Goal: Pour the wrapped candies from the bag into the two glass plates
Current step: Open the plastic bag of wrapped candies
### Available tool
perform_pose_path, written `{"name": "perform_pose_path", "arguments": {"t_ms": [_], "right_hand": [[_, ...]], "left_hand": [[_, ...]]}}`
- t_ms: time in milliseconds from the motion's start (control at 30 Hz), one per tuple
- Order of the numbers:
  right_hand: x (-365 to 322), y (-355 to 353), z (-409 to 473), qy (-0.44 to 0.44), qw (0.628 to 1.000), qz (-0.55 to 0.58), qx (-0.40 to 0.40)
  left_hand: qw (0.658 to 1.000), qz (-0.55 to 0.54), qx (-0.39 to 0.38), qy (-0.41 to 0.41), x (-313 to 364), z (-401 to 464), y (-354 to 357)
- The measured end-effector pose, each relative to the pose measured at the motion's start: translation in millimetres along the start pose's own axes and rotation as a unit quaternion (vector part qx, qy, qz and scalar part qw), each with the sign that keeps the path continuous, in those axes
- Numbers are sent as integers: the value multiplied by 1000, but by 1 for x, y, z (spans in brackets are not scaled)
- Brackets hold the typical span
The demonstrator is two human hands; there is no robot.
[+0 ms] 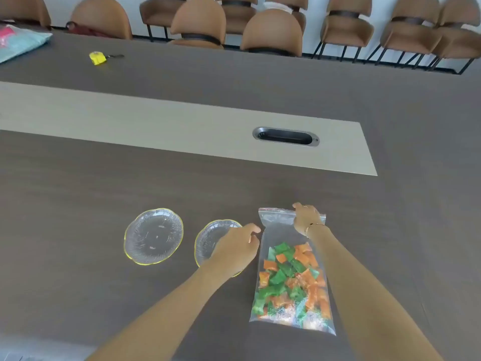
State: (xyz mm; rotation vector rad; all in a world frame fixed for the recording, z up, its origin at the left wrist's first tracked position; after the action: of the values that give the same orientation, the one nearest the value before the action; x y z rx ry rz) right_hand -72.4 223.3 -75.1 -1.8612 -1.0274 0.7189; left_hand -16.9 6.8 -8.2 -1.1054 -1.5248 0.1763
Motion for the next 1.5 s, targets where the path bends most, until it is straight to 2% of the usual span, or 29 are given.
{"name": "perform_pose_path", "arguments": {"t_ms": [200,433,700,767,900,967,1067,1200,1500], "right_hand": [[12,-15,-20,-32,998,31,46],[26,-62,-110,-38,993,101,44],[34,-98,-171,-7,991,118,53],[37,-109,-180,-9,987,141,73],[47,-123,-196,-31,976,208,46],[52,-123,-201,-40,971,233,27],[54,-118,-208,-41,962,270,0],[47,-113,-218,-37,946,314,-70],[52,-103,-215,-67,894,418,-143]], "left_hand": [[985,-168,-17,-44,10,8,27],[920,-364,-1,-145,55,25,37],[876,-439,-45,-193,94,4,24],[871,-458,-52,-172,103,-1,14],[909,-406,-79,-47,117,-17,6],[929,-366,-47,-3,115,-26,4],[939,-340,-17,50,109,-37,5],[945,-315,-28,83,108,-46,10],[930,-354,-34,92,96,-59,12]]}}
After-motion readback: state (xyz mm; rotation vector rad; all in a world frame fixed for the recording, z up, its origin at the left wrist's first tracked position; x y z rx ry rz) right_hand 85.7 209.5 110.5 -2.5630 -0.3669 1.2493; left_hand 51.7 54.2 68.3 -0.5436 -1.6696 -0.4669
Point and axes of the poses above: each hand's wrist, its own z-axis towards the middle knuckle, its own y-axis out of the palm, x = y × z, the point moved 2 cm from there along z, towards the middle knuckle, and after that the axes turned 9 degrees about y, right-handed, at the moved point
